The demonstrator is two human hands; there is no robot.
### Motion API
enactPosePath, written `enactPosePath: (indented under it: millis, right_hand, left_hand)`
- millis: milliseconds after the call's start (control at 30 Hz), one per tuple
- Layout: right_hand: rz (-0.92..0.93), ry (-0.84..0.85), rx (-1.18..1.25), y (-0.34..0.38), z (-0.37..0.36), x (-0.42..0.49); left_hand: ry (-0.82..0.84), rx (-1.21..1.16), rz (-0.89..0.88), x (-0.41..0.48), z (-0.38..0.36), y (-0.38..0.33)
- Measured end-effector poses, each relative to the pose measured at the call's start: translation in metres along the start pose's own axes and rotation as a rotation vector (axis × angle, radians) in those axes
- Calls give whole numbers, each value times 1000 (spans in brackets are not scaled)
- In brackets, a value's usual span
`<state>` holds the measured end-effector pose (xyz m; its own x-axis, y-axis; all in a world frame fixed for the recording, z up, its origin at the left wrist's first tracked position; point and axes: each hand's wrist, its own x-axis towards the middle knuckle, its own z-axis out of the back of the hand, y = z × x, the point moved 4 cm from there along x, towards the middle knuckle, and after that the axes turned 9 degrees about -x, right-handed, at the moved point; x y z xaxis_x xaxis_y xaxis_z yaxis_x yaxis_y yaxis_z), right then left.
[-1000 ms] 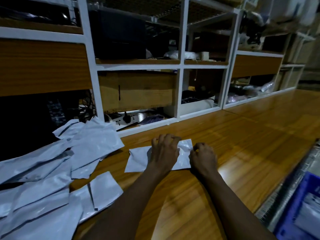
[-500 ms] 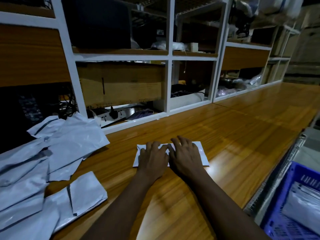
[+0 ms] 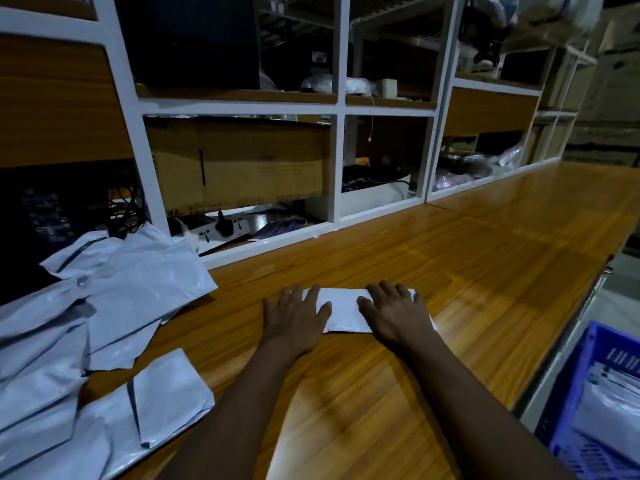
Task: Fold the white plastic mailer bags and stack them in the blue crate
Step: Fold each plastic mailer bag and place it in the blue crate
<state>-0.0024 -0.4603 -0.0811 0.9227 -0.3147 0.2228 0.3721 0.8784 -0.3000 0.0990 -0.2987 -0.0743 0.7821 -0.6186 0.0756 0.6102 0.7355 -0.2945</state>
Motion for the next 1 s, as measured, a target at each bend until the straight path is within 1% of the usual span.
enactPosePath:
  millis: [67, 133, 167, 200, 267, 333, 400, 467, 533, 667, 833, 1000]
  right_hand:
    - [-73, -2, 23, -1, 2, 1]
    - [-90, -46, 43, 3, 10, 3]
    - [-73, -88, 64, 7, 14, 3]
    - [-49, -131, 97, 11, 20, 2]
    - [9, -176, 174, 18, 26, -1]
    - [58, -126, 210, 24, 26, -2]
    - [66, -54, 229, 23, 21, -2]
    - [81, -7, 188, 22, 14, 0]
    - [110, 1, 123, 22, 8, 2]
    - [113, 28, 118, 23, 1, 3]
    - [125, -84, 48, 22, 5, 3]
    - [123, -125, 21, 19, 5, 1]
  left_hand:
    - [-93, 95, 2, -4, 7, -6]
    - [-226, 155, -111, -8, 12, -21]
    - [-271, 161, -184, -10, 12, -31]
    - [-283, 161, -246, -10, 11, -40]
    - [-237, 156, -300, -7, 4, -52]
    - [-191, 133, -297, -4, -1, -55]
    - [-172, 125, -297, -1, -5, -54]
    - [-144, 133, -302, 0, -8, -51]
    - [-124, 151, -310, 2, -10, -48]
    - [-113, 135, -316, 3, -12, -44]
    - [-89, 99, -294, 7, -13, -42]
    - [-86, 66, -275, 7, -13, -42]
